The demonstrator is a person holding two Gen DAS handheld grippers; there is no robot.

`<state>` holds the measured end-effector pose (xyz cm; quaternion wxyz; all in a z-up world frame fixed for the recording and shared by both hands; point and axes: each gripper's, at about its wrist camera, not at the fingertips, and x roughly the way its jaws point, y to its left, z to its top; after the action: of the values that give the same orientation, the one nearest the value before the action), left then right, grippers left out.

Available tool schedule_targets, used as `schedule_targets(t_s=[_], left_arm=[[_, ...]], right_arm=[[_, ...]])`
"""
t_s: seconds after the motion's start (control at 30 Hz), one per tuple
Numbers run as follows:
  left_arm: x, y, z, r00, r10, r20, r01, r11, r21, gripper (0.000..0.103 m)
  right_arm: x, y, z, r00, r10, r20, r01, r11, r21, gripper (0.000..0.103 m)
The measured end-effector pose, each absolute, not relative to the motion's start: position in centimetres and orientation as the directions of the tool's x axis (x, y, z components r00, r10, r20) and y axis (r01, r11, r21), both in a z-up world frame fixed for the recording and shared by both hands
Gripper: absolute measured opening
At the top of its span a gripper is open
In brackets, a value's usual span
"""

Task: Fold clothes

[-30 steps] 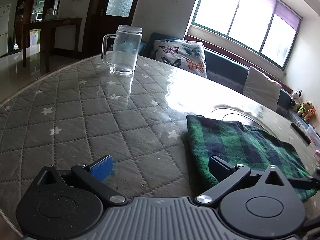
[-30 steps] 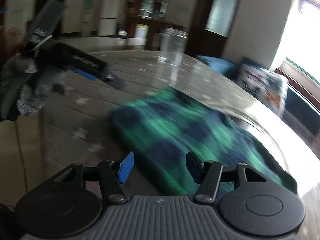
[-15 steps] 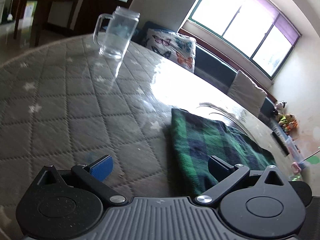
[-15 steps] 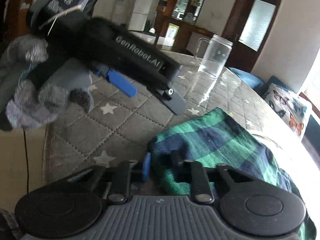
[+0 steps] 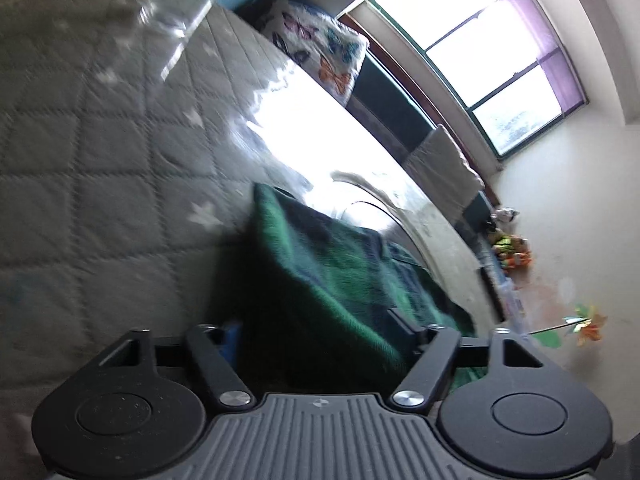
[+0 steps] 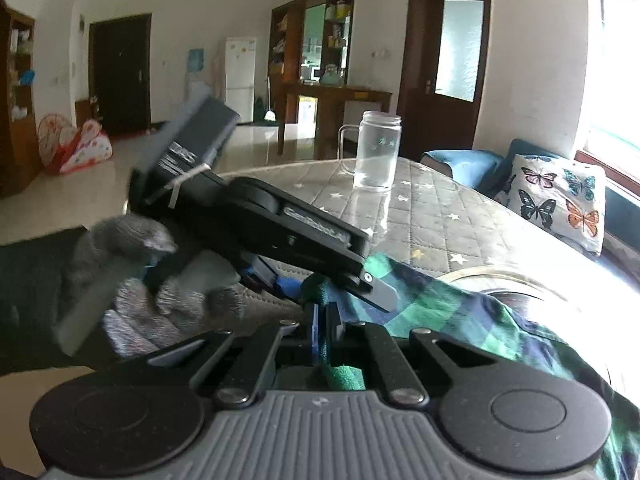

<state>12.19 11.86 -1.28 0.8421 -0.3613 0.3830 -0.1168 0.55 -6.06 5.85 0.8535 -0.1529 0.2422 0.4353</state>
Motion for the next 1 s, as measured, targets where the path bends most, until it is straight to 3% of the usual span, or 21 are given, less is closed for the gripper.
schedule_targets(t_s=[0.13, 0.23, 0.3, 0.47, 0.63, 1.0], left_arm=[[13.0, 11.1, -2.4, 0.652, -0.513, -0.559, -0.096, 0.674, -0.732, 0.024], [13.0, 11.0, -2.7, 0.654, -0.504, -0.564, -0.103, 0.679, -0.727, 0.013], [12.9, 11.1, -2.7, 0.655, -0.505, -0.563, -0.104, 0.677, -0.728, 0.011], [12.8, 11.3, -2.5, 0.658, -0.507, -0.556, -0.095, 0.677, -0.73, 0.01], [12.6, 11.2, -1.6, 0.668, -0.508, -0.544, -0.091, 0.669, -0.737, 0.01], [13.1, 10.1, 1.8, 0.691, -0.52, -0.502, -0.051, 0.658, -0.751, 0.009]], right_arm=[[0.0, -7.0, 5.7, 0.487, 0.681, -0.547, -0.822, 0.568, -0.025, 0.003], [-0.3, -7.9, 5.4, 0.465, 0.684, -0.563, -0.828, 0.56, -0.003, 0.009], [-0.2, -8.8, 5.4, 0.456, 0.686, -0.567, -0.825, 0.564, 0.02, 0.014], [1.7, -12.3, 5.6, 0.487, 0.642, -0.592, -0.768, 0.637, 0.059, 0.014], [6.2, -15.2, 4.9, 0.604, 0.502, -0.619, -0.632, 0.775, 0.011, 0.016], [16.5, -13.5, 1.4, 0.638, 0.381, -0.669, -0.487, 0.873, 0.032, 0.017]])
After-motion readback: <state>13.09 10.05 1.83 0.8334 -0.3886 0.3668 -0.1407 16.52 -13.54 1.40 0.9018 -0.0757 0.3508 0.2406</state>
